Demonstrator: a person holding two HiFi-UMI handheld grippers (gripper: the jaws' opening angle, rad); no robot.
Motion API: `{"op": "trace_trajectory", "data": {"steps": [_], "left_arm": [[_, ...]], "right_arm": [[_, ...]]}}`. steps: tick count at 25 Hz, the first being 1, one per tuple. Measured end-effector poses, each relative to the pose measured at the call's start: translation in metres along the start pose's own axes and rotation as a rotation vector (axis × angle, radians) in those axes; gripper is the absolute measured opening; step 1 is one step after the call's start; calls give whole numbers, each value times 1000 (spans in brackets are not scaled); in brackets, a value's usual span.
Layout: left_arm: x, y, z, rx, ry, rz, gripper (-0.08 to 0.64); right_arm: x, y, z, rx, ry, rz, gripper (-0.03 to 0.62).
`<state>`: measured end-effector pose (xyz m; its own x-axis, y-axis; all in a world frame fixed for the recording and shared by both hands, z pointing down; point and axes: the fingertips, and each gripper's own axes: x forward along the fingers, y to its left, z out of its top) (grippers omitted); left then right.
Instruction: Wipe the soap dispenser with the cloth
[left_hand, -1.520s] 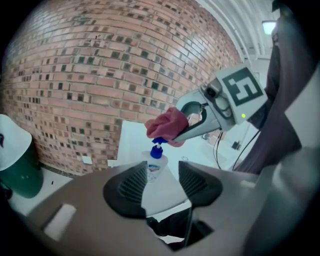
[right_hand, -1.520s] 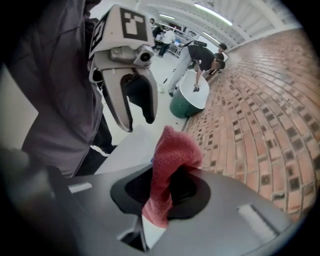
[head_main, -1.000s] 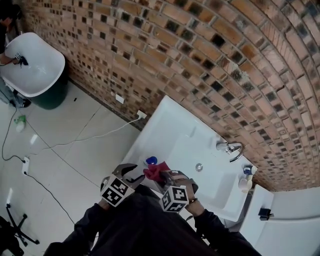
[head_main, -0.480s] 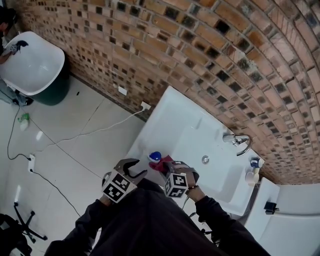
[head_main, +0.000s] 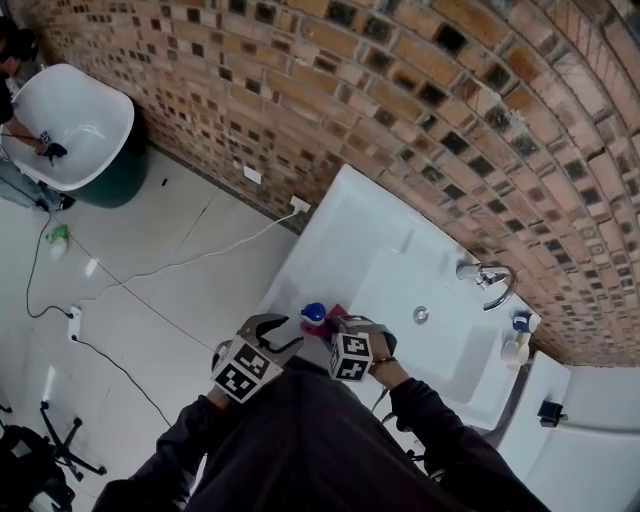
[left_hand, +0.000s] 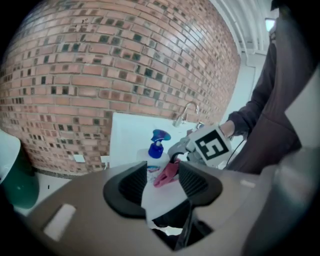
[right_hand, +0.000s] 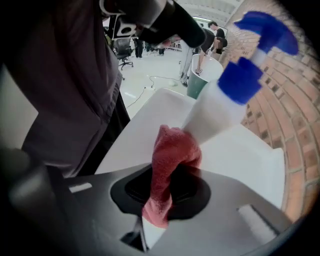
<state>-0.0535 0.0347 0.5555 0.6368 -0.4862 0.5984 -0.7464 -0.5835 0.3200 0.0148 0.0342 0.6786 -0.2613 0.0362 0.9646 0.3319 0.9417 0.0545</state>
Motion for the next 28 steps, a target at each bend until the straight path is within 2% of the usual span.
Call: {"op": "trace_trajectory", "data": {"steps": [2, 6, 7, 9, 12, 18, 24, 28], "left_arm": [[5, 1, 3, 10, 5, -6, 209], [16, 3, 5, 19, 21, -12, 212], [19, 3, 5, 20, 28, -16, 215], [25, 3, 6, 26, 48, -26, 223], [36, 0, 2, 26, 78, -44, 236], [46, 1, -1, 23, 99, -36, 249], [44, 5, 0, 9, 88, -18, 249], [44, 5, -1, 14, 96, -15, 249]], "right_arm": [[-23, -2, -2, 139, -74, 40, 60], [-82, -27, -7, 591, -345, 203, 60], [-96, -38, -4, 672, -419, 249, 60], [-117, -62, 5, 770, -532, 325, 60], [-123, -88, 19, 782, -570, 374, 60], [-86, -82, 36, 618, -411, 483, 60], [-45, -81, 30, 604, -309, 553, 60], [-16, -76, 22, 607, -228, 528, 60]]}}
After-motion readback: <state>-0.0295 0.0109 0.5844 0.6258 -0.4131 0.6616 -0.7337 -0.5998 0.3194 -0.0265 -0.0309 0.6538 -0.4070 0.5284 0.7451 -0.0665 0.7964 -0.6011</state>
